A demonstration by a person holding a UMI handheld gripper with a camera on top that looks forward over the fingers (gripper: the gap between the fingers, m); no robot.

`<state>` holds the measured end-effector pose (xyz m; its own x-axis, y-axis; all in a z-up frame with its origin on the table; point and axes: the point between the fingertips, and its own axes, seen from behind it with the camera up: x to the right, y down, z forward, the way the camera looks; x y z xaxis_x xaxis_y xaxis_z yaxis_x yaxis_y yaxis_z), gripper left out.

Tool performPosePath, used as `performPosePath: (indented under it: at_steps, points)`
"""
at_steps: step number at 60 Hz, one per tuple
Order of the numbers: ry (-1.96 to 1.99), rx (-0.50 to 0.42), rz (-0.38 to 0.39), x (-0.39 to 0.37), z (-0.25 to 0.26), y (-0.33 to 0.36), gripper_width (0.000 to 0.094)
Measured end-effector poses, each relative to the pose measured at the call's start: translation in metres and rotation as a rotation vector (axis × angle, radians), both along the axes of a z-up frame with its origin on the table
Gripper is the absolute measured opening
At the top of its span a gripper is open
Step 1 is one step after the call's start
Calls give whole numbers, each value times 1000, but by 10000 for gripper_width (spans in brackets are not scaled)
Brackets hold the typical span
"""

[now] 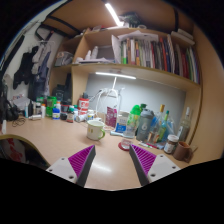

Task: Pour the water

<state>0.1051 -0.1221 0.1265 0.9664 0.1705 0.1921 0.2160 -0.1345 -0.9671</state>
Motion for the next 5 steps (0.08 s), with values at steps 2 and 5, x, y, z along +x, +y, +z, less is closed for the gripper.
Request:
performPosePath:
  at_steps: [2,5]
  points:
    - [-3,14,2,-5,6,-17,751]
    - [3,30,21,-9,13,-39,751]
